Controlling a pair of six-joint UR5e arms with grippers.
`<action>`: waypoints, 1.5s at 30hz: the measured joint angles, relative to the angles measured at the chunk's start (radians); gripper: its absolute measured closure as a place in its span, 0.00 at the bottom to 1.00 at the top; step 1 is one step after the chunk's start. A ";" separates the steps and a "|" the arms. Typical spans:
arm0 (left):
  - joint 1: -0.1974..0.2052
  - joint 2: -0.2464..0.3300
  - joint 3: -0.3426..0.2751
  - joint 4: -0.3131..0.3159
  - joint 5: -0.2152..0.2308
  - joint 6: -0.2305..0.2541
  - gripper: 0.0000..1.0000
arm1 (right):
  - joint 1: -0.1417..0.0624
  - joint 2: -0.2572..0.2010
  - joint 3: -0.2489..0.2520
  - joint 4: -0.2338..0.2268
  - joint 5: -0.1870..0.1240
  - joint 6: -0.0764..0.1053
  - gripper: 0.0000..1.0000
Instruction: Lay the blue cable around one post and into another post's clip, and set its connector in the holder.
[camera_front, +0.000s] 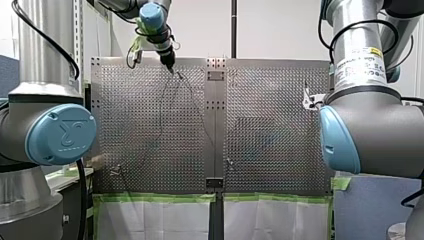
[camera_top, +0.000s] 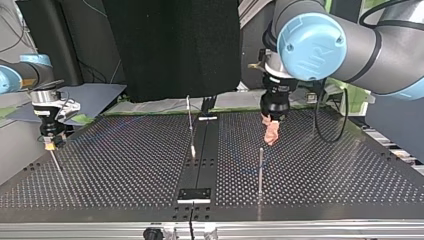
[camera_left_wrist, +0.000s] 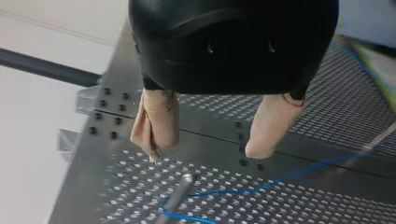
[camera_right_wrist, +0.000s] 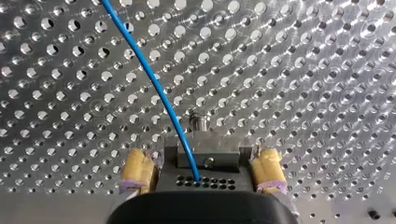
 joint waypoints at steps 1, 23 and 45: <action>0.000 0.000 0.000 -0.009 -0.001 0.010 0.02 | 0.000 0.000 0.000 0.001 0.000 0.000 0.00; 0.002 0.000 -0.001 -0.012 -0.012 0.049 0.02 | 0.000 0.000 0.001 0.000 0.000 0.000 0.00; 0.010 0.000 -0.002 0.034 -0.011 -0.062 0.02 | 0.001 0.000 0.000 0.001 0.000 -0.002 0.00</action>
